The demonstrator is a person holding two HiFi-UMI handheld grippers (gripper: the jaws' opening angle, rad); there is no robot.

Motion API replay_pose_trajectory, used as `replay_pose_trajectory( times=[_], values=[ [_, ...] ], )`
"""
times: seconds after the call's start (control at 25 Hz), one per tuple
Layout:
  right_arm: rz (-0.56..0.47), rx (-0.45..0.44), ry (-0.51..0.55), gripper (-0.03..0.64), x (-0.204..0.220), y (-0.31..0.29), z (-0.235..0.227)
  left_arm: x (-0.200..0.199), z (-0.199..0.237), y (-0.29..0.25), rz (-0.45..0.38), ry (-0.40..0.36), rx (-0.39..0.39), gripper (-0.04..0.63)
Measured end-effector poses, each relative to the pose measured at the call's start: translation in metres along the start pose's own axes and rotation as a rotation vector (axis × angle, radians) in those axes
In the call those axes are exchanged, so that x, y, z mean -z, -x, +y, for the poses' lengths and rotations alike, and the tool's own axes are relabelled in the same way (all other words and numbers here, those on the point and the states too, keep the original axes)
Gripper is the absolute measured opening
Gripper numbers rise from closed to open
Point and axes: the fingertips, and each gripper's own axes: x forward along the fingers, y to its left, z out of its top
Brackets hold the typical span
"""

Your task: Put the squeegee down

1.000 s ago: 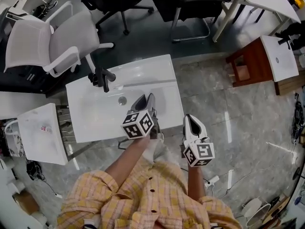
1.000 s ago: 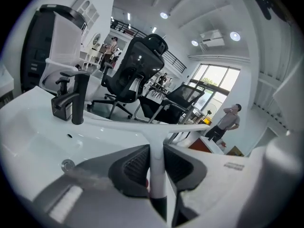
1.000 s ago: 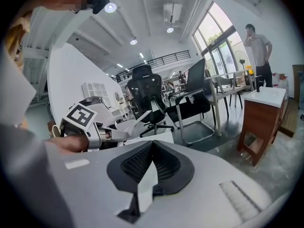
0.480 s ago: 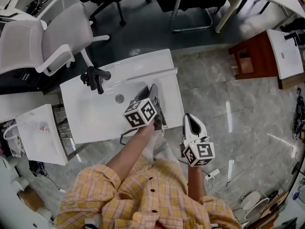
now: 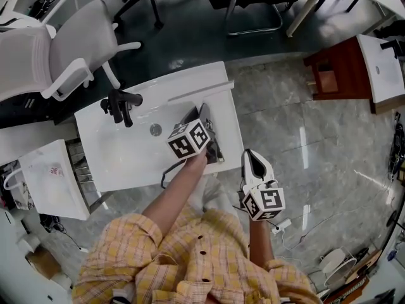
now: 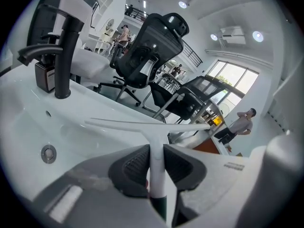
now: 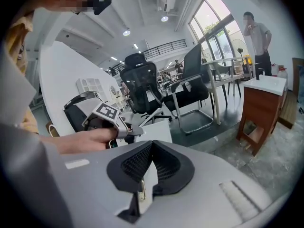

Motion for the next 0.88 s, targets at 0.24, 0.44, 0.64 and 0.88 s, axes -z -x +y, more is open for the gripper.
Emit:
replay_pose_trajectory(
  times=[0.24,0.44,0.64,0.88],
  values=[
    [0.014,0.003,0.000,0.000,0.001,-0.007,-0.004,-0.005,0.006,-0.016,0.002,0.017,-0.023,0.084],
    [0.005,0.006,-0.039,0.000,-0.001,-0.010,-0.005,-0.003,0.011,-0.028,0.020,0.049,-0.020,0.086],
    [0.007,0.007,-0.042,0.000,-0.001,-0.011,-0.006,-0.001,0.012,-0.036,0.034,0.052,-0.029,0.086],
    [0.002,0.024,-0.058,0.000,-0.001,-0.010,-0.009,-0.003,0.014,-0.040,0.039,0.048,-0.029,0.087]
  ],
)
